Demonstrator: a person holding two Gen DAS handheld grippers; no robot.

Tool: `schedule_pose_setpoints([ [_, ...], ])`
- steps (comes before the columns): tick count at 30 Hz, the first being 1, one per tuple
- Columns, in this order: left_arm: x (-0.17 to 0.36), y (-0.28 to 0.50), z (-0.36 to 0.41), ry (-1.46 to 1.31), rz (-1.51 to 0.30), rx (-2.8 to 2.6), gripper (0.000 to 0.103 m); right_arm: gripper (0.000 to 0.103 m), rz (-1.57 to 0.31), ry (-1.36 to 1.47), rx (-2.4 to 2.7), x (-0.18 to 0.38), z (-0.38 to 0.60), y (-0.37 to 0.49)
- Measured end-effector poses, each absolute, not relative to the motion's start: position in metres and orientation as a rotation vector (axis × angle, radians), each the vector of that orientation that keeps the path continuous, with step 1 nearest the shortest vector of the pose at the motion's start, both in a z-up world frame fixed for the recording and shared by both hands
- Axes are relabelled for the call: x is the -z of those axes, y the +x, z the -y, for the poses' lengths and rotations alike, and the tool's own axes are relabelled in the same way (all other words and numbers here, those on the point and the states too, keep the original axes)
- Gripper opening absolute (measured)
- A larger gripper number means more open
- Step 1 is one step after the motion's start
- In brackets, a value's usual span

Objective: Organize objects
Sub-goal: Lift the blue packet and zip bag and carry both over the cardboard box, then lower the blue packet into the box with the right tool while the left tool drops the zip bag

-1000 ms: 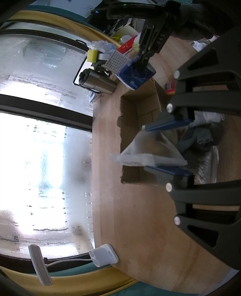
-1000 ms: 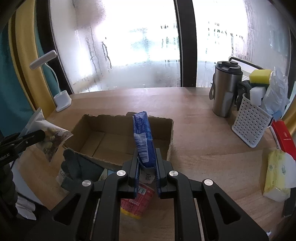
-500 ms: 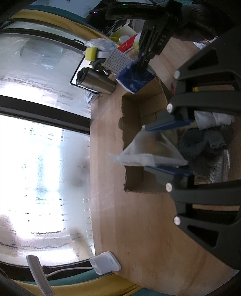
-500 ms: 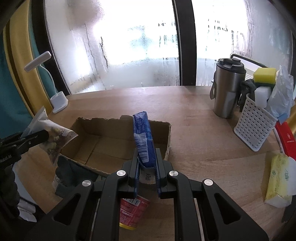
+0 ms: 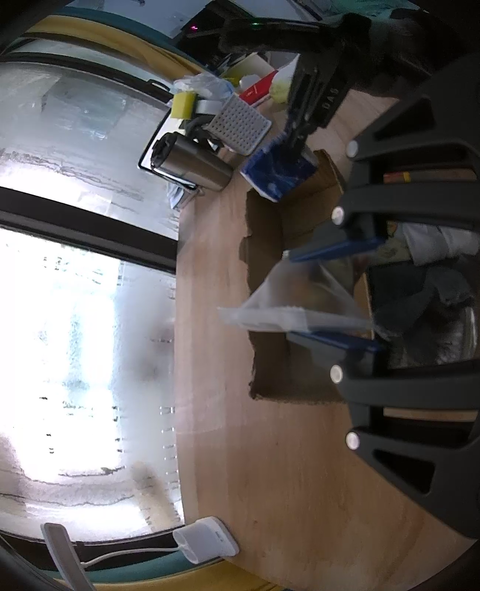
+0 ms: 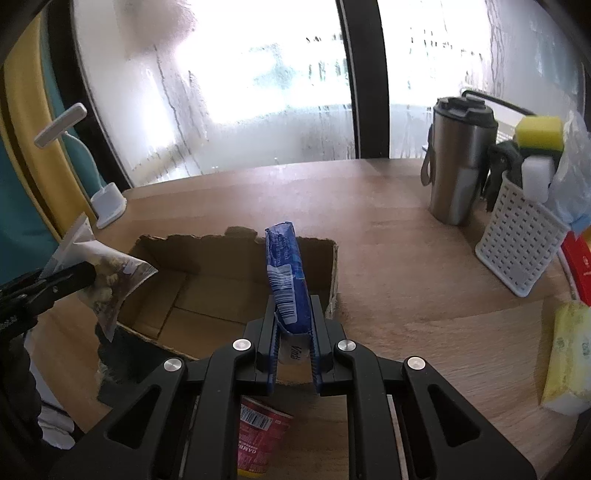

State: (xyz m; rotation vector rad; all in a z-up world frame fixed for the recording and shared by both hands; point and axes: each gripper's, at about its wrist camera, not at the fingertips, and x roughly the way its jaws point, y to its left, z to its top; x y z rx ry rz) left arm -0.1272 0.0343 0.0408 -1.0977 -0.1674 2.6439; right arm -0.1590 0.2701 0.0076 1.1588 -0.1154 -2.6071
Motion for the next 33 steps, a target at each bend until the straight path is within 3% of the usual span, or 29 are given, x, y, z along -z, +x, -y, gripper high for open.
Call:
schedule_pose_setpoints([
  [13, -0.016, -0.156, -0.066, -1.127, 0.179, -2.590, 0.037, 0.016, 0.128, 1.209, 2.657, 0.007, -0.270, -0.161],
  [18, 0.002, -0.166, -0.080, -1.184, 0.186, -2.559, 0.037, 0.021, 0.116, 1.207, 2.659, 0.009, -0.270, -0.159],
  [20, 0.009, -0.170, -0.085, -1.211, 0.191, -2.545, 0.037, 0.029, 0.110, 1.208, 2.660, 0.009, -0.269, -0.158],
  [33, 0.015, -0.175, -0.106, -1.242, 0.256, -2.469, 0.037, 0.031, 0.173, 1.232, 2.659, 0.017, -0.297, -0.162],
])
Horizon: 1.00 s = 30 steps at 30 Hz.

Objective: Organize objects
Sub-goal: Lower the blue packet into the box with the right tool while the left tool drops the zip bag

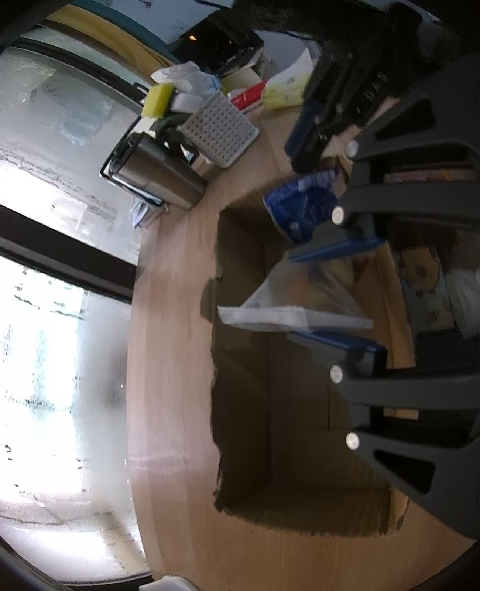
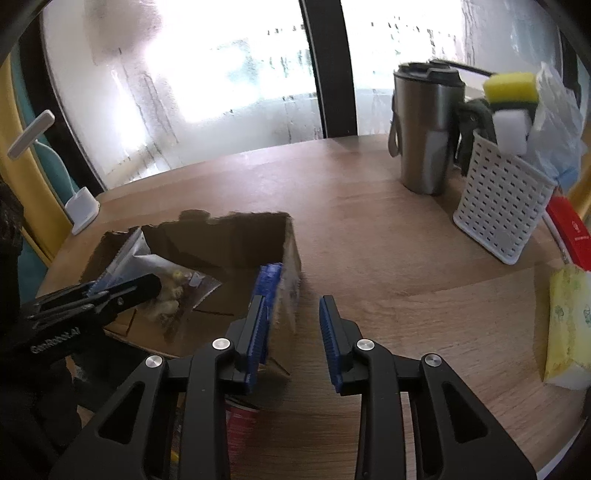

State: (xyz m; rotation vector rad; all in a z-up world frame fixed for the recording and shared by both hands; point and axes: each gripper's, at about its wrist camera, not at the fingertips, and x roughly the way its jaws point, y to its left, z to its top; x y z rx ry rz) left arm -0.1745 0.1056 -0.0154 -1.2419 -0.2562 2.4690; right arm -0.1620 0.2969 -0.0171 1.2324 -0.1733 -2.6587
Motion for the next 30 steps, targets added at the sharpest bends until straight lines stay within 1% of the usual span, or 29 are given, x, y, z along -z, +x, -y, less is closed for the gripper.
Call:
schedule_pose_setpoints([
  [2, 0.016, -0.177, -0.110, -1.247, 0.281, -2.447, 0.037, 0.031, 0.182, 1.233, 2.650, 0.018, -0.299, -0.162],
  [11, 0.038, -0.187, -0.131, -1.353, 0.288, -2.389, 0.038, 0.032, 0.197, 1.216, 2.625, 0.020, -0.303, -0.161],
  [14, 0.048, -0.192, -0.134, -1.412, 0.295, -2.368, 0.040, 0.033, 0.207, 1.211, 2.620, 0.021, -0.304, -0.161],
  [21, 0.050, -0.193, -0.135, -1.466, 0.263, -2.340, 0.046, 0.033, 0.206, 1.211, 2.623, 0.021, -0.304, -0.160],
  [22, 0.049, -0.192, -0.134, -1.464, 0.264, -2.335, 0.049, 0.033, 0.204, 1.210, 2.623, 0.020, -0.305, -0.160],
  [23, 0.048, -0.190, -0.134, -1.459, 0.267, -2.331, 0.055, 0.033, 0.206, 1.209, 2.623, 0.020, -0.306, -0.160],
  [24, 0.046, -0.189, -0.133, -1.452, 0.273, -2.327, 0.066, 0.033, 0.206, 1.207, 2.625, 0.020, -0.306, -0.159],
  [25, 0.044, -0.187, -0.132, -1.443, 0.274, -2.328, 0.071, 0.033, 0.206, 1.206, 2.627, 0.019, -0.307, -0.159],
  [30, 0.034, -0.179, -0.128, -1.413, 0.243, -2.346, 0.072, 0.033, 0.209, 1.199, 2.643, 0.014, -0.308, -0.154],
])
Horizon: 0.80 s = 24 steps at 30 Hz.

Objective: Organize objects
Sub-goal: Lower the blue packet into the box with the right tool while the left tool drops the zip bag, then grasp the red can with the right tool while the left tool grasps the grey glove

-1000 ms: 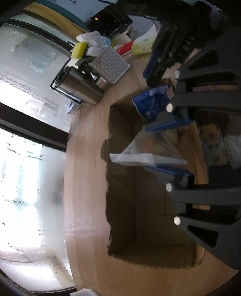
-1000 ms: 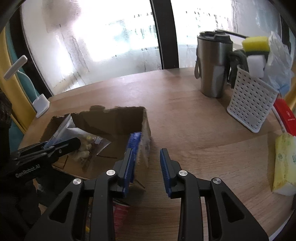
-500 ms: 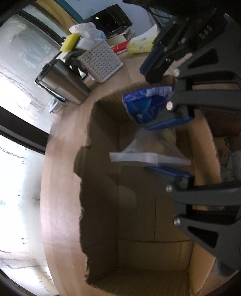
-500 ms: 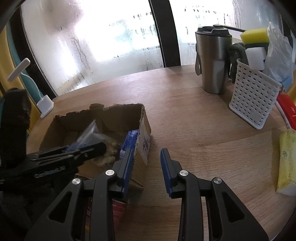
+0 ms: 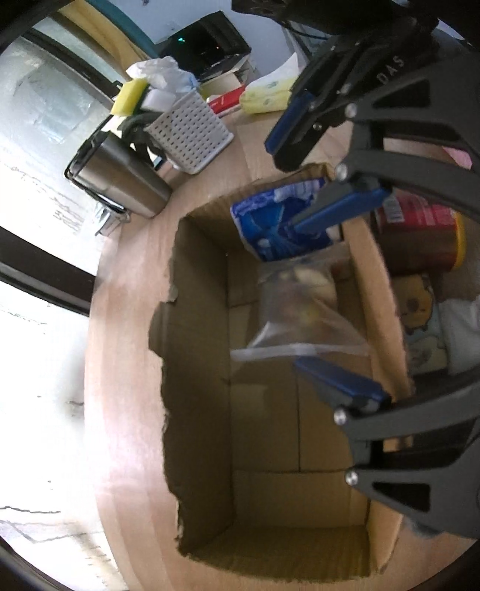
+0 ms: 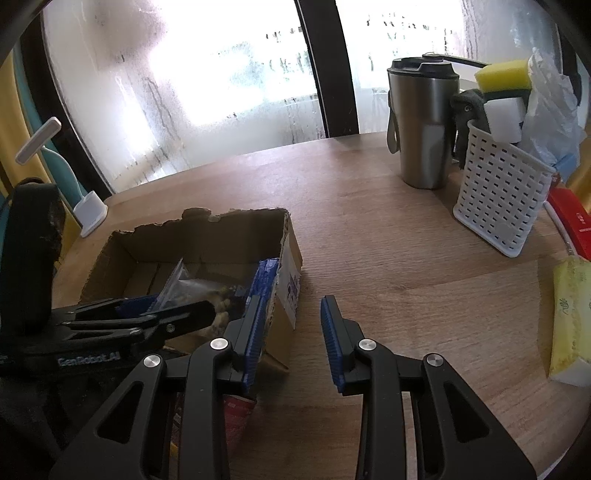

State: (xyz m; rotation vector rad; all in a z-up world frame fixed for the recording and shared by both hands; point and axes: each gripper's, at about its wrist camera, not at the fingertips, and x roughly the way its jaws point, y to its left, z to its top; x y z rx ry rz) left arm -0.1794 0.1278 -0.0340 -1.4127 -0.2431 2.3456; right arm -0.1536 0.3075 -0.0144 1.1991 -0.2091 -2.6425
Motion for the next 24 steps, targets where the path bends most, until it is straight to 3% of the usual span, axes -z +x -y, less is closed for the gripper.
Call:
schedule_pose_setpoints([
  [24, -0.001, -0.137, -0.072, -1.260, 0.203, -2.500, 0.072, 0.040, 0.199, 1.164, 2.654, -0.001, -0.290, -0.119],
])
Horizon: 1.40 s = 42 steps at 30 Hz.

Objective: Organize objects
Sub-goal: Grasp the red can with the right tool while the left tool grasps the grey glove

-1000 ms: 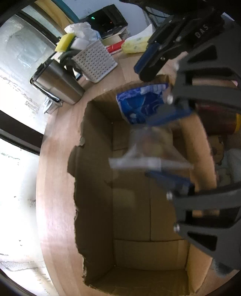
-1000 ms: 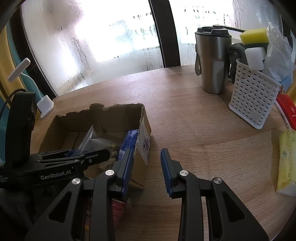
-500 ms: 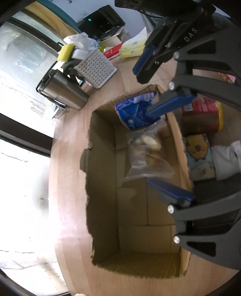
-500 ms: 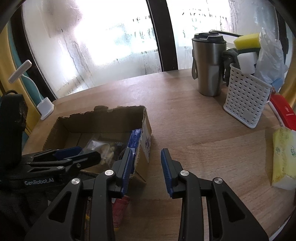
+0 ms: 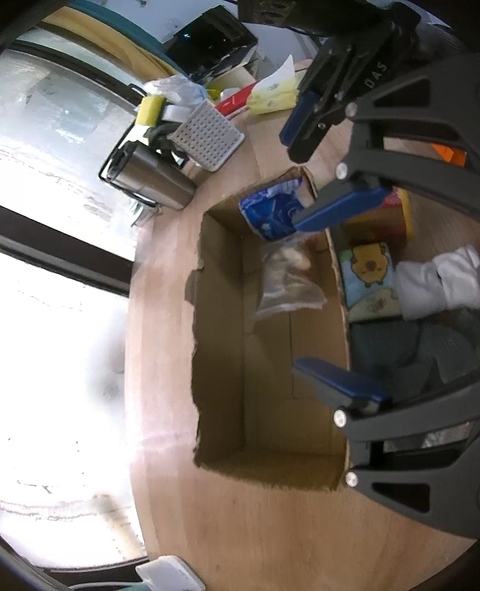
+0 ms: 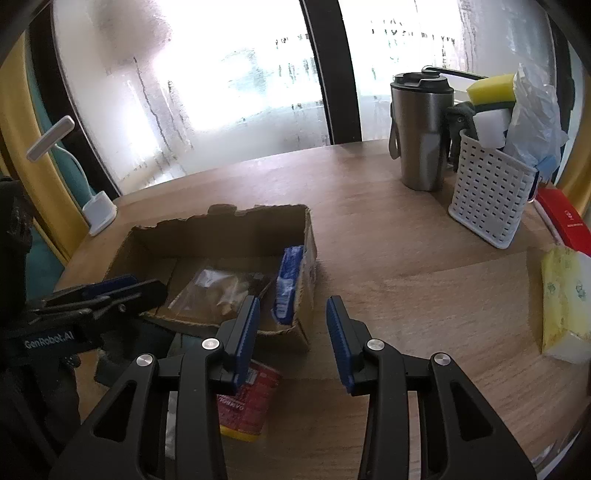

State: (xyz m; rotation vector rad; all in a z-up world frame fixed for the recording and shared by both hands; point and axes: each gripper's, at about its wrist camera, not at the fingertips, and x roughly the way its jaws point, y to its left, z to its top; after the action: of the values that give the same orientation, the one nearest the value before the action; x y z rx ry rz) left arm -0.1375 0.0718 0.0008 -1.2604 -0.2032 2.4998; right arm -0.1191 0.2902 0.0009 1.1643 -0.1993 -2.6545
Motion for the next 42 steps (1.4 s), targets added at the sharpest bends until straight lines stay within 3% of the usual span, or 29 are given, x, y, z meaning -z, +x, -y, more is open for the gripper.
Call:
schedule_pose_setpoints([
  [4, -0.005, -0.128, -0.064, -1.226, 0.181, -2.524, 0.073, 0.041, 0.188, 1.160, 2.650, -0.002, -0.285, -0.115],
  [8, -0.004, -0.119, -0.054, -1.227, 0.186, -2.536, 0.073, 0.051, 0.181, 1.158, 2.635, -0.003, -0.279, -0.111],
  [42, 0.024, -0.074, 0.004, -1.269, 0.170, -2.631, 0.073, 0.052, 0.124, 1.256, 2.562, 0.023, -0.254, -0.093],
])
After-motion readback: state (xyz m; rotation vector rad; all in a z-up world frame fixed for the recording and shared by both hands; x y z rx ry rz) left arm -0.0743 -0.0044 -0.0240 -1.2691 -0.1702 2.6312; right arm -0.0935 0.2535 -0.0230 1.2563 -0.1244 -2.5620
